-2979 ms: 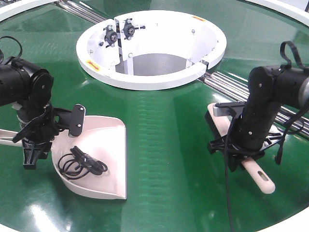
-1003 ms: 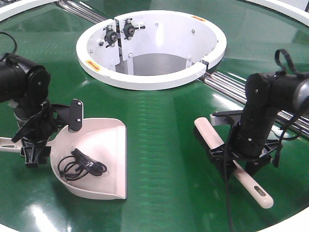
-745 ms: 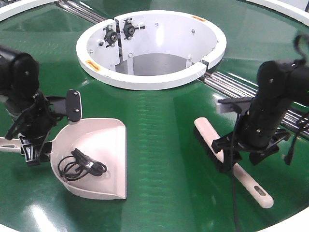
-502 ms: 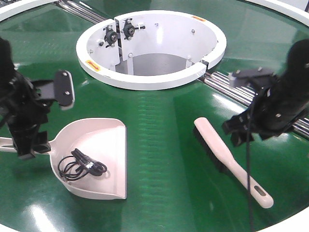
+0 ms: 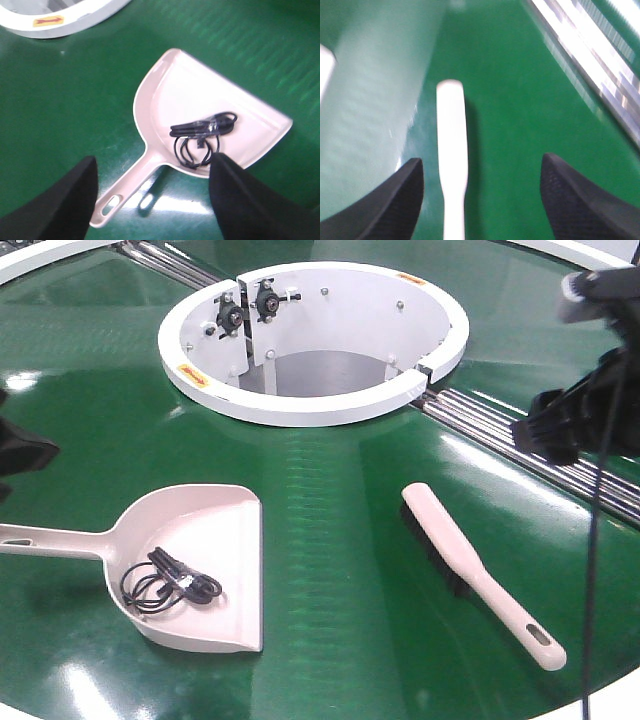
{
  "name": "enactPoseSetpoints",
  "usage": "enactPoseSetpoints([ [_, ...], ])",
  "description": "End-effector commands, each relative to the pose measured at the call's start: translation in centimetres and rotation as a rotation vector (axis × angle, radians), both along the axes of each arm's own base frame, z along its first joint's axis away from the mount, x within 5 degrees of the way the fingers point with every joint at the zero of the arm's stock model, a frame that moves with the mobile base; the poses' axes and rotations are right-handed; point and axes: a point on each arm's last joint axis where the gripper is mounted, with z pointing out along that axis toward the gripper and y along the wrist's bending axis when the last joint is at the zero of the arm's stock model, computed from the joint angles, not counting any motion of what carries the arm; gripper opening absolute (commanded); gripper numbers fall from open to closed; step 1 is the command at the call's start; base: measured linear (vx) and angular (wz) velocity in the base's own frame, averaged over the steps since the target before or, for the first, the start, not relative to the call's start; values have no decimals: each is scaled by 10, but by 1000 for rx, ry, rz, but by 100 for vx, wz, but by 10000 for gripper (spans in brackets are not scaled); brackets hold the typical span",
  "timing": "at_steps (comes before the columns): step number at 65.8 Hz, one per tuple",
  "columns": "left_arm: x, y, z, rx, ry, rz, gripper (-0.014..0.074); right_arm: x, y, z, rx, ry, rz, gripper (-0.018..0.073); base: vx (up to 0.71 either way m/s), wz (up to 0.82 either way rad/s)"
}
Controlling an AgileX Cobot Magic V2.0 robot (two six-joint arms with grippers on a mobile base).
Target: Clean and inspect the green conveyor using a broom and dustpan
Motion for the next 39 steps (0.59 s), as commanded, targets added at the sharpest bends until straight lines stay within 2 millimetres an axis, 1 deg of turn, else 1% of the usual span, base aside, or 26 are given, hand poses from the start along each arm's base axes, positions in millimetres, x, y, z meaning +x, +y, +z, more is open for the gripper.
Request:
enactPoseSetpoints([
  [1,-18,4,24,-130,-106,86,415,-23,-6,31,56,-266,4,484,0,0],
  [4,-24,6,28,-167,-118,120,406,-37,-8,31,81,-332,2,484,0,0],
  [7,-30,8,30,-201,-132,144,397,-51,-11,27,99,-382,4,484,0,0],
  [10,-34,9,29,-228,-151,158,390,-63,-13,27,113,-434,7,484,0,0],
  [14,-40,11,26,-268,-192,174,384,-83,-17,26,124,-505,12,484,0,0],
  [20,-53,15,13,-310,-249,188,379,-110,-22,20,155,-583,12,484,0,0],
  [21,-57,16,10,-315,-263,187,379,-117,-24,20,167,-606,11,484,0,0],
  [26,-68,19,-11,-332,-303,188,379,-137,-28,11,189,-660,12,484,0,0],
  [29,-79,23,-23,-344,-346,186,379,-149,-30,5,188,-707,14,482,0,0],
  [30,-81,24,-30,-344,-353,187,379,-154,-32,1,184,-722,16,480,0,0],
  [35,-98,29,-51,-373,-434,186,379,-173,-36,-13,164,-793,26,469,0,0],
  [36,-102,31,-58,-378,-445,185,379,-176,-37,-17,164,-801,27,467,0,0],
  [39,-111,33,-73,-414,-492,192,379,-184,-39,-30,154,-812,32,461,0,0],
])
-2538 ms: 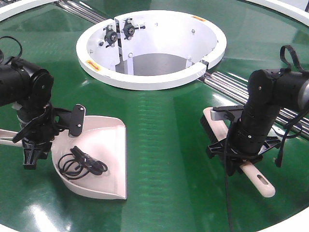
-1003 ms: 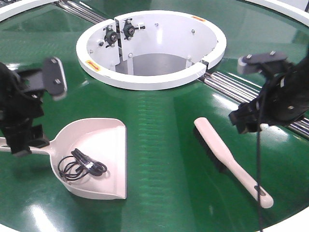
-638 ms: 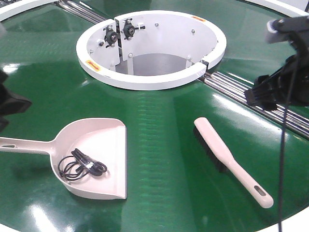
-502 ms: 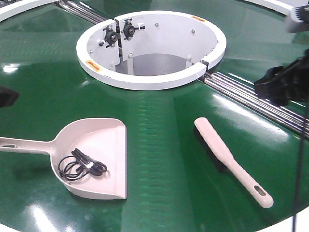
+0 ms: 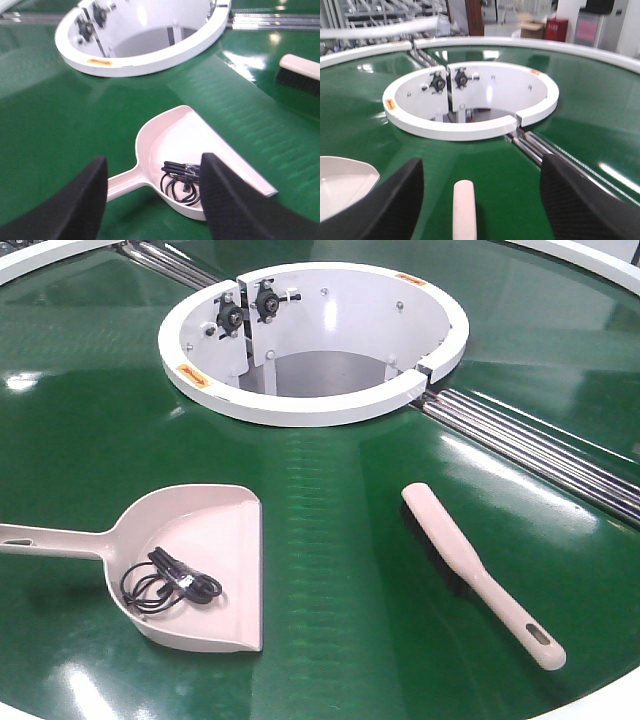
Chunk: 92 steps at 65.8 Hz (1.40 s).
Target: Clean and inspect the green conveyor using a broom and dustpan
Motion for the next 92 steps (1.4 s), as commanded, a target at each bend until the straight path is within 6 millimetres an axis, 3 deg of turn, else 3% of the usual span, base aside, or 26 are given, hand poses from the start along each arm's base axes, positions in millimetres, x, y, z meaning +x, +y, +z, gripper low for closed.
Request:
enactPoseSetpoints([
  [1,-14,4,-12,-95,-191,19,379,-14,-4,-7,-14,-133,-6,460,0,0],
  [14,-26,9,-85,-150,-237,43,379,-16,-4,-61,-28,-76,-4,429,0,0],
  [20,-26,9,-90,-211,-271,58,353,-12,-3,-73,-18,-78,-3,376,0,0],
  [23,-26,9,-90,-245,-265,67,295,-12,-3,-74,-17,-80,-3,316,0,0],
  [31,-25,9,-91,-254,-250,72,-12,-12,-3,-73,-15,-90,-4,49,0,0],
  [33,-25,9,-90,-249,-254,72,-9,-12,-3,-73,-15,-90,-4,-16,0,0],
  [80,-25,9,-90,-256,-266,72,-6,-12,-3,-74,-10,-89,-4,-8,0,0],
  [92,-25,16,-114,-228,-267,157,-6,-12,-3,-74,-11,-89,-4,-9,0,0],
])
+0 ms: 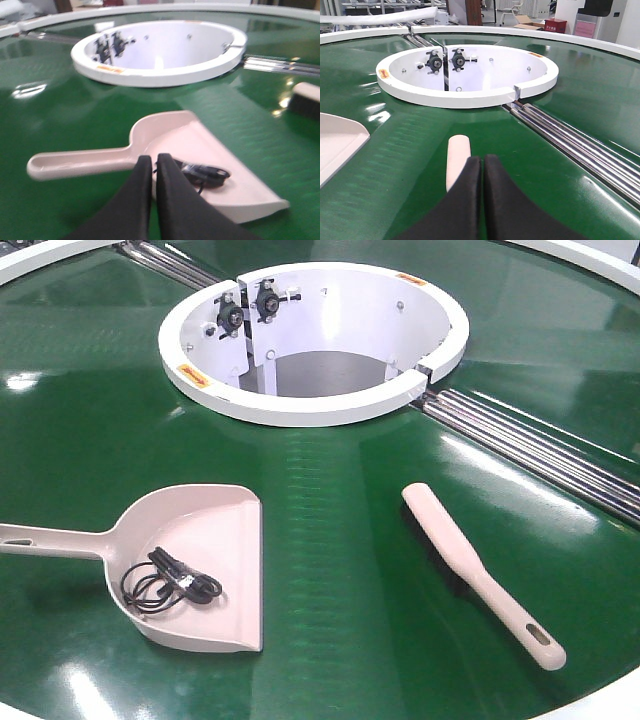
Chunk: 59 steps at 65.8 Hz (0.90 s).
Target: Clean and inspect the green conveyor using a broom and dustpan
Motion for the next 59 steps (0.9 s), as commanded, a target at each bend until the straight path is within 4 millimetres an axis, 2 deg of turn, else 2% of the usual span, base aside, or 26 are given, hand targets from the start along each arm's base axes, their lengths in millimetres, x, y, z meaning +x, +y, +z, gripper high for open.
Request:
enactPoseSetpoints([
  [1,0,5,4,-37,-105,69,-6,1,0,16,15,-97,-5,-9,0,0],
  [8,-5,12,-15,-62,-155,164,-6,1,0,16,15,-97,-5,-9,0,0],
  [17,-11,15,-42,-61,-235,207,-6,1,0,16,15,-97,-5,-9,0,0],
  [59,-12,15,-40,-105,-233,211,-6,1,0,16,15,-95,-5,-9,0,0],
])
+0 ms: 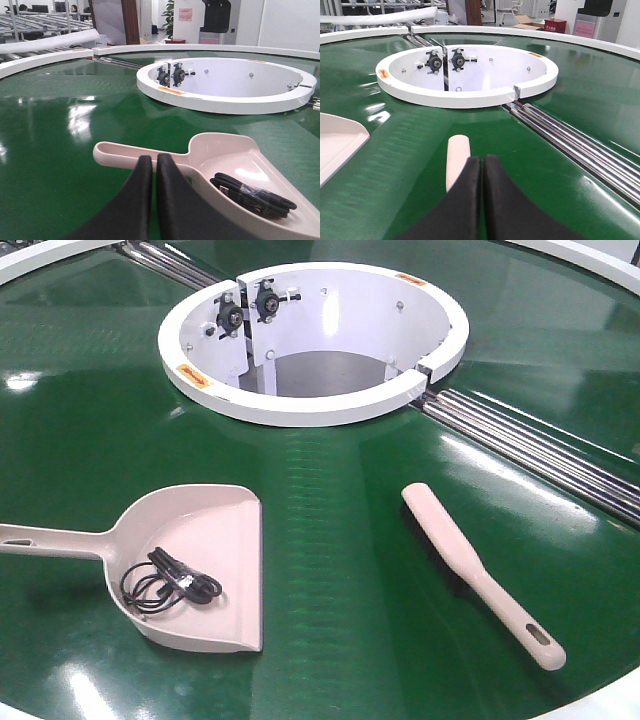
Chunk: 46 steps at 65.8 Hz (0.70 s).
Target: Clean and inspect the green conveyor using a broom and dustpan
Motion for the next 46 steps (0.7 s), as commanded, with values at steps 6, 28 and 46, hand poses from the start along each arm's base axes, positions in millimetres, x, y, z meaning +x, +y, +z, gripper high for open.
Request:
enactPoseSetpoints([
  [6,-1,0,4,-18,-74,-2,-6,1,0,15,14,-94,-5,-9,0,0],
  [28,-1,0,4,-18,-74,-2,-6,1,0,15,14,-94,-5,-9,0,0],
  [46,-1,0,4,-18,-74,-2,-6,1,0,15,14,-94,-5,-9,0,0],
])
